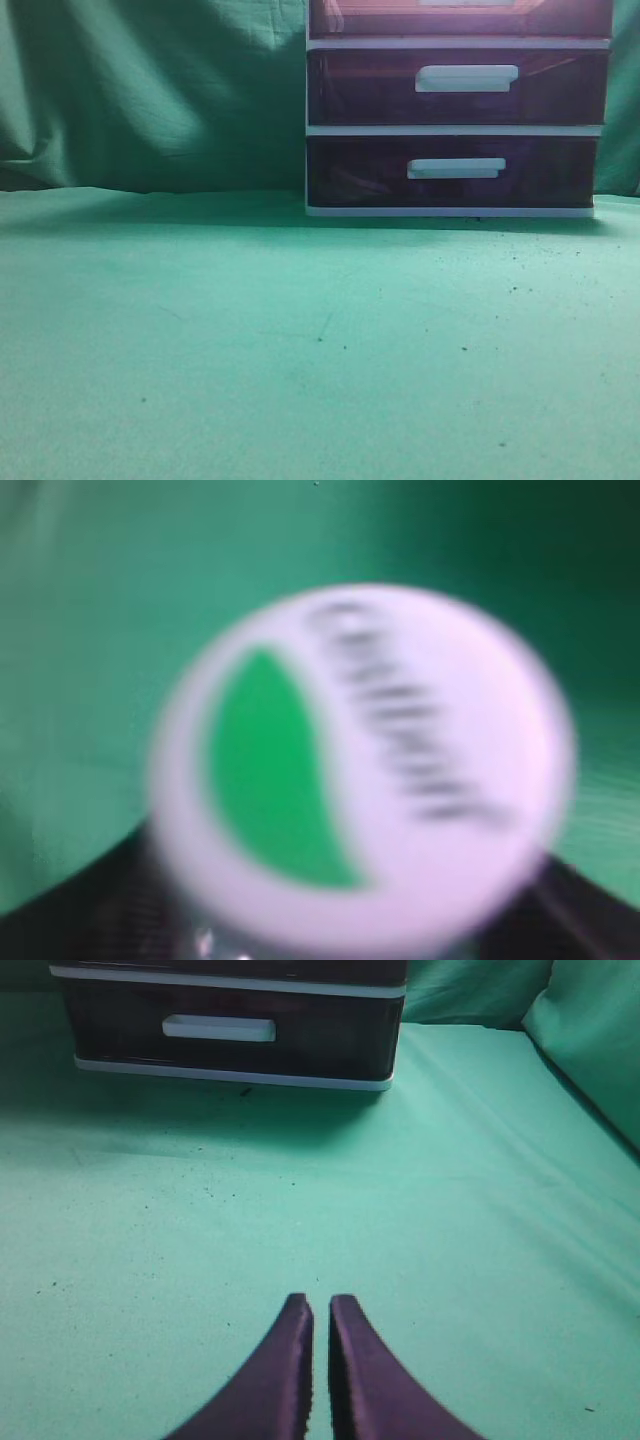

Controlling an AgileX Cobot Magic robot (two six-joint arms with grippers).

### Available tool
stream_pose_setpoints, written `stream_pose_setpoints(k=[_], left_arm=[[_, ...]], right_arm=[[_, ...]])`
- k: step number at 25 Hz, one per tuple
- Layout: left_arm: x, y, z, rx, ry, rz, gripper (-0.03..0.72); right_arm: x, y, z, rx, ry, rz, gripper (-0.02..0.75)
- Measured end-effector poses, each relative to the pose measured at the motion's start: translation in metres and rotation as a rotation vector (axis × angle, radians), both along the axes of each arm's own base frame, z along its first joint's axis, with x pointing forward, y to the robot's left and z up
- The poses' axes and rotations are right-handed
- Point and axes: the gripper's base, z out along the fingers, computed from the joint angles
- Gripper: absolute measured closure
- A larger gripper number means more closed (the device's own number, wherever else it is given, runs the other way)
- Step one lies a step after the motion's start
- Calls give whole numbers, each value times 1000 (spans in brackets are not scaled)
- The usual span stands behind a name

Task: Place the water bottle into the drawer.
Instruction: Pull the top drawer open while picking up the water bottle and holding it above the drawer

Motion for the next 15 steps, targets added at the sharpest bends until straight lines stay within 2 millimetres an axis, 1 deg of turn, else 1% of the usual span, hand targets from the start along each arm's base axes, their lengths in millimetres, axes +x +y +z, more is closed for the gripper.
stream_pose_setpoints(k=[2, 4, 5, 7, 9, 11, 12, 15], left_arm=[[0, 0, 0, 0, 0, 0, 349], [0, 0, 0, 0, 0, 0, 412], [0, 0, 0, 0, 0, 0, 400], [0, -1, 3, -7, 17, -14, 400], [0, -6, 11, -28, 72, -56, 400], [1, -10, 26, -52, 119, -102, 400], [3, -12, 36, -64, 136, -125, 400], [6, -18, 75, -88, 134, -182, 400]], right_arm=[[0, 0, 0, 0, 0, 0, 690], [0, 0, 0, 0, 0, 0, 690], [0, 0, 0, 0, 0, 0, 690], [0, 0, 0, 0, 0, 0, 690], [0, 0, 0, 0, 0, 0, 690], [0, 0, 0, 0, 0, 0, 690], [0, 0, 0, 0, 0, 0, 690], [0, 0, 0, 0, 0, 0, 690]])
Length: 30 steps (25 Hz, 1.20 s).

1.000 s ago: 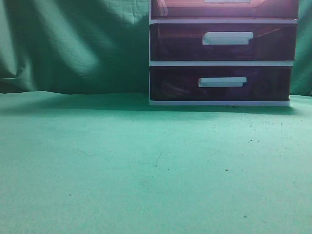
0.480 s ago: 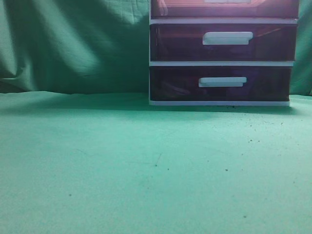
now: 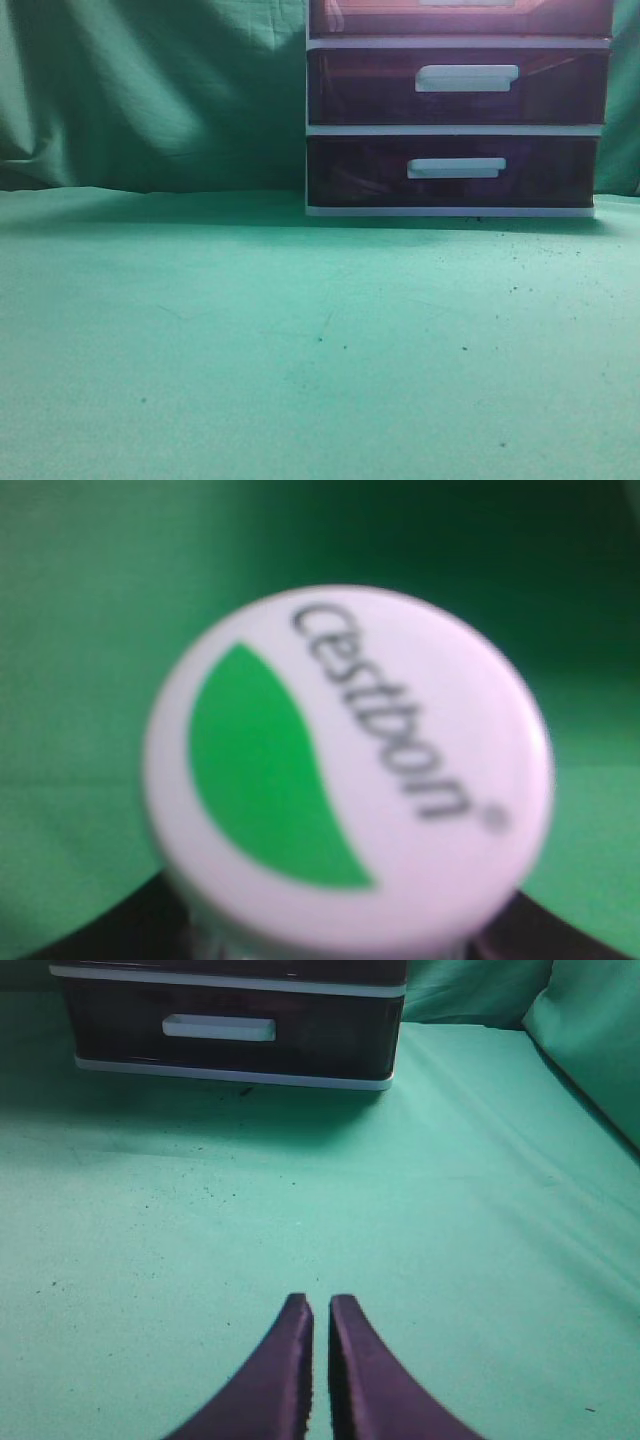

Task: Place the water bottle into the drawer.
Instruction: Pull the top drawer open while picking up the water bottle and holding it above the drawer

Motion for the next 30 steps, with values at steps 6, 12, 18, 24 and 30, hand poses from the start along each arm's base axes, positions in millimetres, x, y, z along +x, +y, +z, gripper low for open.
stream_pose_setpoints(k=[6, 12, 18, 24, 30], left_arm=[[-9, -11, 79, -80, -67, -87, 400], [-38, -29, 125, -179, -185, -275, 400], [-59, -47, 142, -204, -274, -443, 400], [-69, -79, 145, -189, -307, -606, 400], [-67, -84, 144, -169, -328, -611, 400]], right_arm=[[0, 0, 0, 0, -4, -1, 690], [4, -1, 18, 118, -197, -36, 690], [2, -12, 51, 248, -555, -140, 690], [-1, -11, 114, 66, -649, -120, 690], [40, 3, 157, -94, -286, 35, 690]])
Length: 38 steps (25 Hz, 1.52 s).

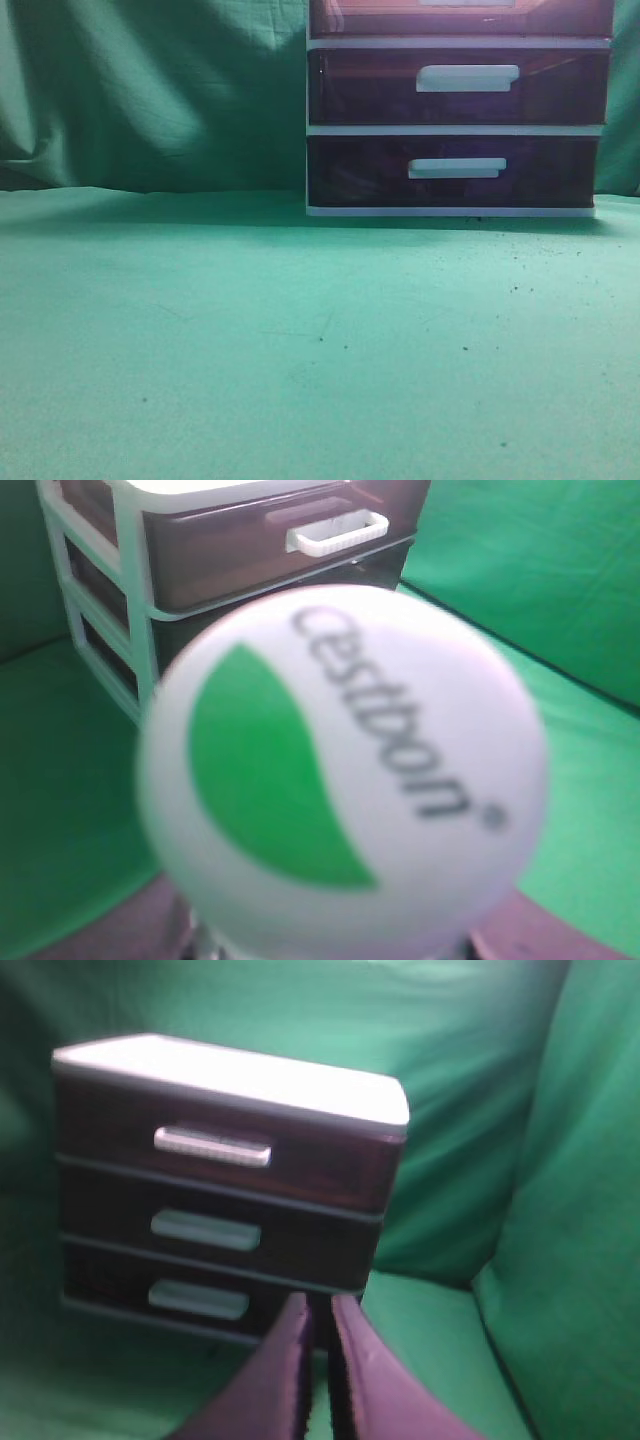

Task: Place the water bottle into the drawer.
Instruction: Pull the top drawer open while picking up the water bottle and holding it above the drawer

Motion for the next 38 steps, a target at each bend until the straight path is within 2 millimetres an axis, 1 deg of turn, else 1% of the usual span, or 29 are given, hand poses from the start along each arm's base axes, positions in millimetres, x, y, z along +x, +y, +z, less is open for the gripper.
stream_pose_setpoints(k=[1, 4, 6, 8, 11, 13, 16, 18, 23, 24, 28, 29, 32, 33, 34, 38], left_arm=[[1, 0, -1, 5, 2, 0, 400], [3, 0, -3, 15, 2, -3, 400], [4, -1, -4, 17, 6, -3, 400], [6, -1, -5, 17, 10, -1, 400], [8, -1, -7, 25, 16, -1, 400], [9, -1, -8, 27, 16, 1, 400], [12, -2, -10, 31, 26, 1, 400], [13, -2, -11, 37, 29, 1, 400], [18, -2, -16, 56, 43, 2, 400], [19, -2, -17, 57, 47, 2, 400], [21, -3, -20, 64, 57, 0, 400], [21, -3, -20, 67, 58, -1, 400], [21, -2, -21, 79, 58, -3, 400], [21, -2, -21, 81, 57, -3, 400], [21, -2, -21, 83, 57, -3, 400], [21, -2, -21, 84, 57, -3, 400]], right_arm=[[10, 1, 2, -21, 51, 11, 690], [49, 4, 3, -108, 192, 35, 690], [75, 6, 7, -271, 241, 78, 690], [100, 13, 13, -449, 270, 158, 690], [137, 28, 21, -644, 250, 261, 690], [157, 41, 27, -781, 190, 297, 690], [185, 54, 22, -967, 97, 301, 690], [203, 59, 14, -1058, 35, 280, 690], [237, 66, -9, -1262, -96, 248, 690], [243, 68, -14, -1294, -123, 237, 645], [259, 72, -29, -1338, -177, 209, 520], [262, 73, -33, -1342, -176, 212, 524], [274, 76, -35, -1363, -187, 209, 524], [278, 76, -35, -1366, -188, 208, 483], [282, 78, -35, -1367, -195, 204, 498], [300, 83, -37, -1366, -209, 196, 498]])
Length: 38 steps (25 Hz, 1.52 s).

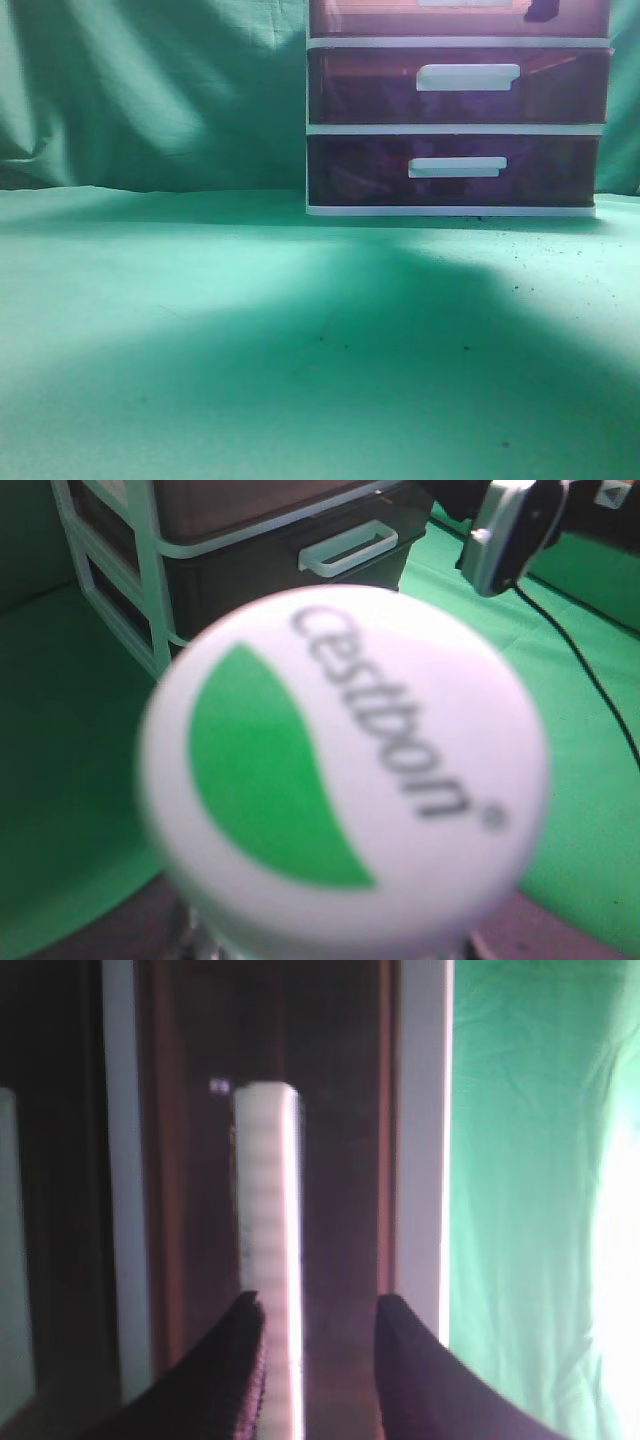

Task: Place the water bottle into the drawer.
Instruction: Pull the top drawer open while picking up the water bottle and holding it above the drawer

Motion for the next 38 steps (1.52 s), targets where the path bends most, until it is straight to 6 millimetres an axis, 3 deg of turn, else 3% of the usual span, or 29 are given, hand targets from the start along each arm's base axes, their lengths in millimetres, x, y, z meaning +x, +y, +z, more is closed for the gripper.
stream_pose_setpoints(k=[6, 11, 14, 20, 28, 38], left_arm=[[0, 1, -1, 17, -4, 0, 400], [1, 2, -2, 49, -11, 2, 400], [1, 2, -2, 49, -11, 2, 400], [4, 1, -5, 52, 1, 1, 400], [6, 1, -7, 54, 6, 4, 400], [7, 1, -7, 52, 0, 9, 400]], right_arm=[[21, 6, -20, -9, 27, 2, 498], [23, 7, -20, -9, 14, 4, 498], [24, 7, -18, -9, -10, 8, 643], [20, 6, -16, -27, -8, 12, 648], [-9, 0, -22, -33, -16, 20, 648], [-60, -11, -31, -45, -14, 31, 648]])
